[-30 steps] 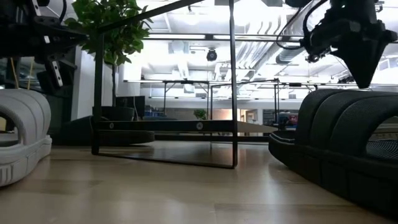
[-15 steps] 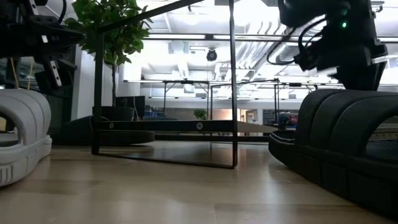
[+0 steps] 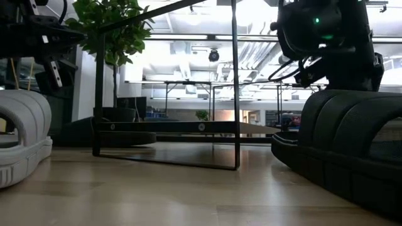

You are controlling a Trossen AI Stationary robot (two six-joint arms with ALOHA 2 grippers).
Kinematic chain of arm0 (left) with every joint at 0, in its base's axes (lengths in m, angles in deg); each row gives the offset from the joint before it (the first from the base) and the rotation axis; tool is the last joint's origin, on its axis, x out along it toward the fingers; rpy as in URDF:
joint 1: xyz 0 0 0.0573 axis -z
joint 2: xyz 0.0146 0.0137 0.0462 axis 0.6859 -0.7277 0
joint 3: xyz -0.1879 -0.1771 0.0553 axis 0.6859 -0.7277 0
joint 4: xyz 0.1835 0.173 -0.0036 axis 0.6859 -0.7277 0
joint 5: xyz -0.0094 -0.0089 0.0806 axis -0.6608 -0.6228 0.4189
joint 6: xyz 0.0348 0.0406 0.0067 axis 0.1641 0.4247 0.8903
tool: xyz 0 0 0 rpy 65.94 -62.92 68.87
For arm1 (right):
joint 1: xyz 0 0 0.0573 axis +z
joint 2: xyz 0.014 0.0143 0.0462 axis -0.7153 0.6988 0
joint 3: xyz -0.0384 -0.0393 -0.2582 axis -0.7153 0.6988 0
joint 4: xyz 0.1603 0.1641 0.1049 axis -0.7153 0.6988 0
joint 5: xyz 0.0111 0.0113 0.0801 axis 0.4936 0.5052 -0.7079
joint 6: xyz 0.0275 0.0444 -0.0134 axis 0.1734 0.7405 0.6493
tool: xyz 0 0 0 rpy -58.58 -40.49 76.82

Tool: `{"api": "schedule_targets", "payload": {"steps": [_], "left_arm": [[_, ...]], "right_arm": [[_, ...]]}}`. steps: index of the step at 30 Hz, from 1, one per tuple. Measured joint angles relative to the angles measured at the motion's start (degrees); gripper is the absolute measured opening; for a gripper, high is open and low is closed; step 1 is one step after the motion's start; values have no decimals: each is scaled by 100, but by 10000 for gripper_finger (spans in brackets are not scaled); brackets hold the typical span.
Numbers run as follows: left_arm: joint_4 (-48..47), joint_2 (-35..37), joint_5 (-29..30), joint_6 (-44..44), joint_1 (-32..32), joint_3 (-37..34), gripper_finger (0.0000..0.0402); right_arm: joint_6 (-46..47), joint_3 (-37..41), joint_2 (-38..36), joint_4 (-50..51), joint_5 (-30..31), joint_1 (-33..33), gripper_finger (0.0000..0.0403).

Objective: Pick and place slides into the shelf
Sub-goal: Put the top gray slide on the shelf

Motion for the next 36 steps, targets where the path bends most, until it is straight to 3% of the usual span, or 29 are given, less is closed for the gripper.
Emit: {"api": "schedule_targets", "payload": {"steps": [15,36], "left_arm": [[1,0,0,4,0,0,1],[1,-2,0,7,2,0,1]], "right_arm": [[305,2,183,146,370,0,169],[300,2,179,83,231,0,68]]}}
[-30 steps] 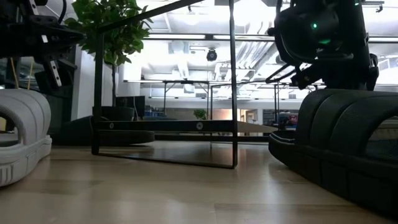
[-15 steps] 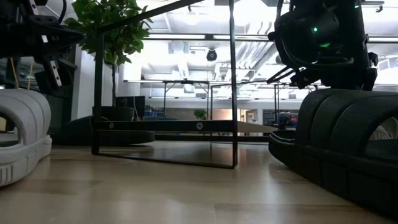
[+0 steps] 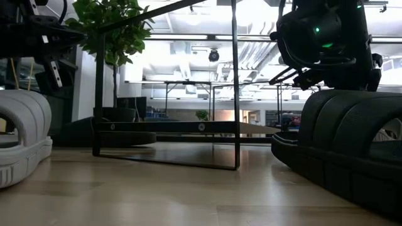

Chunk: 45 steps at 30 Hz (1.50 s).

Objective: Pick and place slides into the shelf
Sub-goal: Put the top gray slide on the shelf

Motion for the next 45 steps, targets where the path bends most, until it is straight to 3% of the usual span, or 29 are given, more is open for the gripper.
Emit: {"api": "schedule_targets", "payload": {"steps": [13,29,45], "left_arm": [[2,0,0,0,-1,0,1],[2,0,2,152,-1,0,1],[2,0,4,155,0,0,1]], "right_arm": [[-61,-176,-2,196,-95,0,4],[-173,-1415,-2,1155,294,57,1],[-592,-2876,-15,1141,625,661,0]]}}
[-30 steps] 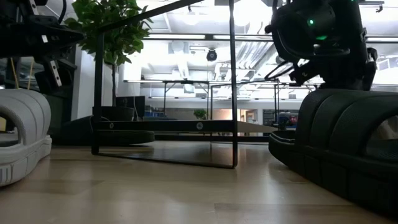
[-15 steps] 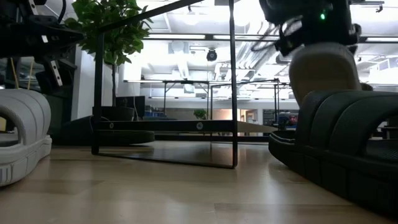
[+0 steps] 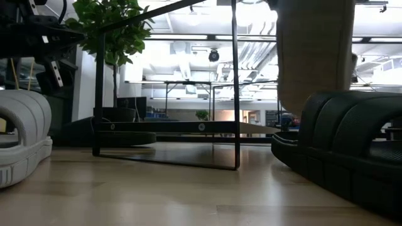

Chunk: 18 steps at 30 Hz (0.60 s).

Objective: Pick and place slides into the shelf
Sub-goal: Put the top gray slide on the shelf

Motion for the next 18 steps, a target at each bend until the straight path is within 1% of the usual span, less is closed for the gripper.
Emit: {"api": "schedule_targets", "payload": {"steps": [3,6,11,13,18], "left_arm": [[0,0,2,0,0,0,1],[0,0,2,0,-1,0,1],[0,0,2,0,-2,0,1],[-2,0,2,0,0,0,1],[0,0,2,0,0,0,1]], "right_arm": [[-33,-307,0,2,96,81,0],[-261,-651,0,1,225,114,0],[-914,-1254,0,4,772,104,0],[-1426,-1465,0,-34,913,47,0],[-3208,-1760,-2,-399,1082,-142,0]]}}
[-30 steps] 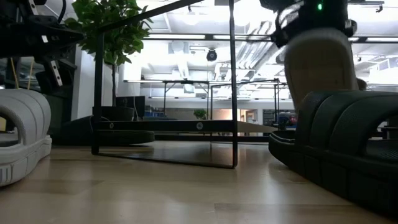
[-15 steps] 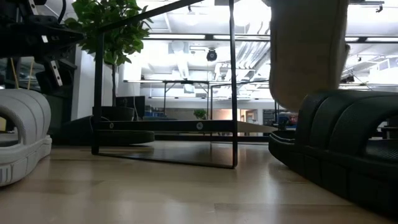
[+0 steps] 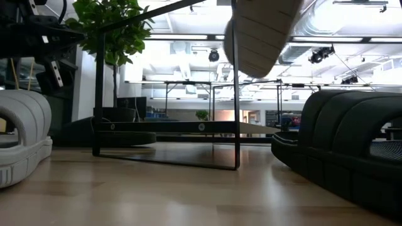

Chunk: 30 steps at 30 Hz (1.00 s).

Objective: Pick and place slides into the shelf
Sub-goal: Put the top gray slide on the shelf

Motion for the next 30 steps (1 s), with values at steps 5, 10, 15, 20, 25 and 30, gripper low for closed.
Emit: {"api": "schedule_targets", "payload": {"steps": [5,10,15,20,25,30], "left_arm": [[0,0,0,0,-1,0,1],[0,0,20,0,0,0,1],[0,0,20,0,0,0,1],[-1,0,22,0,-1,0,1],[-1,0,42,0,0,0,1],[0,0,42,0,0,0,1]], "right_arm": [[-1407,-1,-2,-522,106,-243,0],[-2531,199,-4,-895,331,-480,0],[-3545,435,-7,-1427,426,-667,0],[-4555,752,-7,-2184,424,-715,0],[-5501,1136,-7,-3067,326,-722,0],[-5900,1620,-7,-3806,216,-817,0]]}}
